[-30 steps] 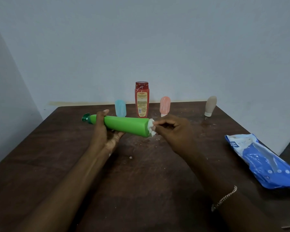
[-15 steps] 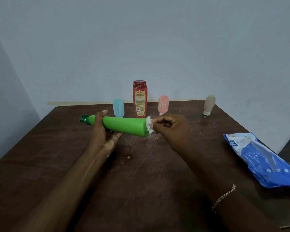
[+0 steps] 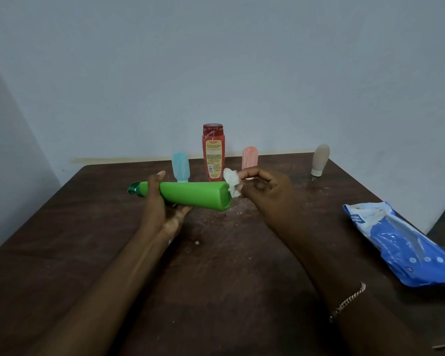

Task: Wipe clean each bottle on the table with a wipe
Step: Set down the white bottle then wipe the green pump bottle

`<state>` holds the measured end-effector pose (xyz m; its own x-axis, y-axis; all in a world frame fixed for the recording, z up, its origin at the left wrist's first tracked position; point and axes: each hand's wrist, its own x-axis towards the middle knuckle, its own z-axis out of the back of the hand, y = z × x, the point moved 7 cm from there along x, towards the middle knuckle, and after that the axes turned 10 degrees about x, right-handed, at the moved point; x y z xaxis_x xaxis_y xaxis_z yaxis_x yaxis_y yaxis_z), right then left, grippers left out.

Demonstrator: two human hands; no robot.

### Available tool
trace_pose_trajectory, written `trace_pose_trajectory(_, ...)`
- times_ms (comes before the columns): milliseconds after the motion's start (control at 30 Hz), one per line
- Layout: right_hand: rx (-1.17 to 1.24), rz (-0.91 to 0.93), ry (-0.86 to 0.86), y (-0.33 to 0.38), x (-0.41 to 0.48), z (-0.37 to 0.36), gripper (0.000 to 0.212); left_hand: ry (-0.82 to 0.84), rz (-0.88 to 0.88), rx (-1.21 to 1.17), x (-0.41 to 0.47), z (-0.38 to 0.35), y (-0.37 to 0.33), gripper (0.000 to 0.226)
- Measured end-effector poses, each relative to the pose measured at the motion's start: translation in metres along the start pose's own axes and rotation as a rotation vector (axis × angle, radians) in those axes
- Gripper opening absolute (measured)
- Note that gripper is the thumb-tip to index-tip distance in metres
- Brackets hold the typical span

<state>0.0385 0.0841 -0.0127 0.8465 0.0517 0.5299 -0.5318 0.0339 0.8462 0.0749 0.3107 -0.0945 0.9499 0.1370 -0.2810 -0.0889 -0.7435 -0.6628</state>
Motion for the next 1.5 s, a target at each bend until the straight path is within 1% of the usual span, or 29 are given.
trace_pose_trajectory(67, -0.200, 0.176, 0.124, 0.014, -0.007, -0.016, 0.024, -0.002, -0.006, -0.001, 0.000, 0.000, -0.001, 0.062)
trace_pose_trajectory(100, -0.272, 0.247, 0.152, 0.017, -0.009, -0.022, 0.025, 0.001, -0.006, 0.005, 0.000, 0.001, -0.002, 0.062)
trace_pose_trajectory(167, -0.334, 0.318, 0.118, 0.017, -0.008, -0.024, 0.025, -0.001, -0.012, 0.028, 0.000, 0.000, -0.004, 0.061)
trace_pose_trajectory(233, -0.356, 0.286, 0.053, 0.010, -0.004, -0.018, 0.026, 0.001, -0.021, 0.036, 0.001, 0.000, -0.005, 0.062)
trace_pose_trajectory(300, -0.286, 0.164, 0.025, -0.001, -0.005, -0.012, 0.025, 0.011, -0.037, 0.018, 0.001, 0.000, -0.008, 0.068)
trace_pose_trajectory(367, -0.128, -0.040, 0.027, -0.013, -0.008, -0.011, 0.024, -0.001, -0.062, 0.003, -0.001, -0.001, -0.010, 0.067)
trace_pose_trajectory(433, -0.008, -0.235, 0.012, -0.024, -0.014, -0.014, 0.014, 0.001, -0.097, 0.020, -0.005, -0.003, -0.012, 0.051)
trace_pose_trajectory(500, 0.173, -0.418, -0.013, -0.034, -0.020, -0.022, 0.010, 0.003, -0.136, 0.045, -0.008, -0.006, -0.015, 0.031)
trace_pose_trajectory(533, 0.301, -0.514, -0.019, -0.038, -0.024, -0.029, 0.010, -0.006, -0.158, 0.052, -0.009, -0.005, -0.018, 0.027)
trace_pose_trajectory(600, 0.514, -0.695, -0.005, -0.042, -0.033, -0.043, 0.011, -0.027, -0.194, 0.058, -0.008, -0.002, -0.024, 0.026)
trace_pose_trajectory(667, 0.653, -0.796, 0.049, -0.038, -0.037, -0.051, 0.014, -0.044, -0.205, 0.066, -0.005, 0.001, -0.027, 0.029)
trace_pose_trajectory(700, 0.714, -0.801, 0.068, -0.034, -0.036, -0.051, 0.016, -0.047, -0.200, 0.070, -0.005, 0.002, -0.026, 0.031)
trace_pose_trajectory(733, 0.768, -0.777, 0.066, -0.031, -0.032, -0.049, 0.016, -0.042, -0.191, 0.068, -0.005, 0.001, -0.024, 0.032)
trace_pose_trajectory(800, 0.815, -0.666, -0.005, -0.026, -0.022, -0.039, 0.015, -0.033, -0.167, 0.037, -0.006, 0.001, -0.020, 0.036)
trace_pose_trajectory(867, 0.749, -0.521, -0.116, -0.027, -0.014, -0.023, 0.012, -0.021, -0.149, 0.000, -0.005, 0.001, -0.018, 0.041)
trace_pose_trajectory(933, 0.629, -0.402, -0.157, -0.026, -0.011, -0.015, 0.010, -0.014, -0.133, -0.017, -0.005, 0.000, -0.016, 0.045)
trace_pose_trajectory(1033, 0.380, -0.244, -0.085, -0.017, -0.009, -0.019, 0.014, -0.007, -0.112, -0.025, -0.005, -0.003, -0.010, 0.053)
trace_pose_trajectory(1100, 0.136, -0.067, -0.005, -0.004, -0.007, -0.022, 0.016, -0.008, -0.112, -0.026, -0.004, -0.003, -0.010, 0.051)
trace_pose_trajectory(1167, -0.026, 0.061, 0.093, 0.005, -0.008, -0.027, 0.015, -0.014, -0.108, -0.031, -0.002, 0.000, -0.010, 0.048)
trace_pose_trajectory(1233, -0.150, 0.104, 0.196, 0.003, -0.011, -0.030, 0.013, -0.024, -0.100, -0.034, -0.002, 0.002, -0.011, 0.047)
trace_pose_trajectory(1300, -0.306, 0.133, 0.235, -0.002, -0.012, -0.029, 0.010, -0.017, -0.097, -0.037, -0.002, 0.001, -0.011, 0.046)
trace_pose_trajectory(1400, -0.451, 0.140, 0.175, -0.009, -0.010, -0.024, 0.009, 0.002, -0.100, -0.033, -0.004, -0.002, -0.011, 0.040)
trace_pose_trajectory(1500, -0.515, 0.079, 0.094, -0.020, -0.006, -0.016, 0.010, 0.072, -0.098, -0.044, -0.008, -0.008, -0.013, 0.029)
